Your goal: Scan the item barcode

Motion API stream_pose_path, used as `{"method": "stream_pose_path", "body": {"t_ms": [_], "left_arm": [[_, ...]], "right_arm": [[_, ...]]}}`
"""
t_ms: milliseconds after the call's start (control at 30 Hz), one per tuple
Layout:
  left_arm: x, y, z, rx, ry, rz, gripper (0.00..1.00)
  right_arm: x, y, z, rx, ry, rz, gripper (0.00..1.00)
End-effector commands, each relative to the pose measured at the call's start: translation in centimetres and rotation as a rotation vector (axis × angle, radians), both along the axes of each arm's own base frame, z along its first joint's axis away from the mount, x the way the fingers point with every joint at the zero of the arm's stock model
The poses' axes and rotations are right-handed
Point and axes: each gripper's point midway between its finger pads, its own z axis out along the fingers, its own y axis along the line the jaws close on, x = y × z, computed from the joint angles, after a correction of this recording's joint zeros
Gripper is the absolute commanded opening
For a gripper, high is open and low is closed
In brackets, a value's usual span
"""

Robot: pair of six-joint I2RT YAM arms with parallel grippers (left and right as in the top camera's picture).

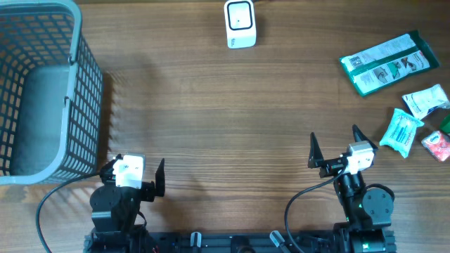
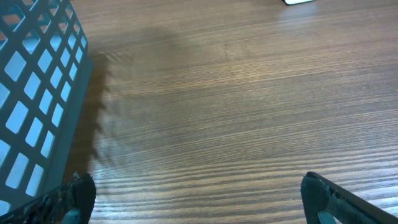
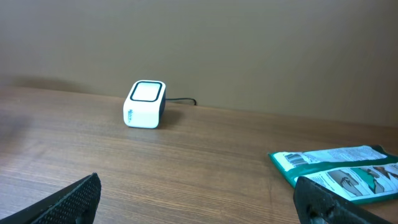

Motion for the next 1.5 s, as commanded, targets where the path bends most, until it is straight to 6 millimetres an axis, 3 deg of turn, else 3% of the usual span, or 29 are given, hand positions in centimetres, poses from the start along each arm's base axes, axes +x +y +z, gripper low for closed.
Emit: {"method": "stream_pose_path", "body": {"t_ms": [0,600,767,867,1100,1200,1467], "left_arm": [[0.0,-0.2,0.1,0.006,-0.008,-0.014,1.0],[-0.2,0.6,-0.3,0.028,0.013,0.024,1.0],[2.3,-0.5,6.2,0.013,-0.279,-0.031,1.0],[3.1,-0.4,8.0,0.018,-0.39,-0.031,1.0],[4.2,-0.3,6.6,0.022,-0.455,-0.026,1.0],[4.3,-0.1,4.4,0.018,-0.397,-0.016,1.0],[4.4,0.2,4.5,0.013,-0.405,0.005,1.0]], "right_arm": [[0.0,-0.2,0.3,-0.003,-0.013,-0.014,1.0],[0.0,-0.2,0.2,-0.004,-0.012,-0.014,1.0],[0.0,-0.2,0.2,-0.004,-0.013,-0.014,1.0],[0.0,-0.2,0.2,-0.003,-0.012,-0.014,1.0],[0.0,-0.2,0.2,-0.003,-0.012,-0.014,1.0],[0.0,-0.2,0.3,-0.004,-0.013,-0.014,1.0],[0.0,-0.2,0.3,-0.004,-0.013,-0.015,1.0]]}}
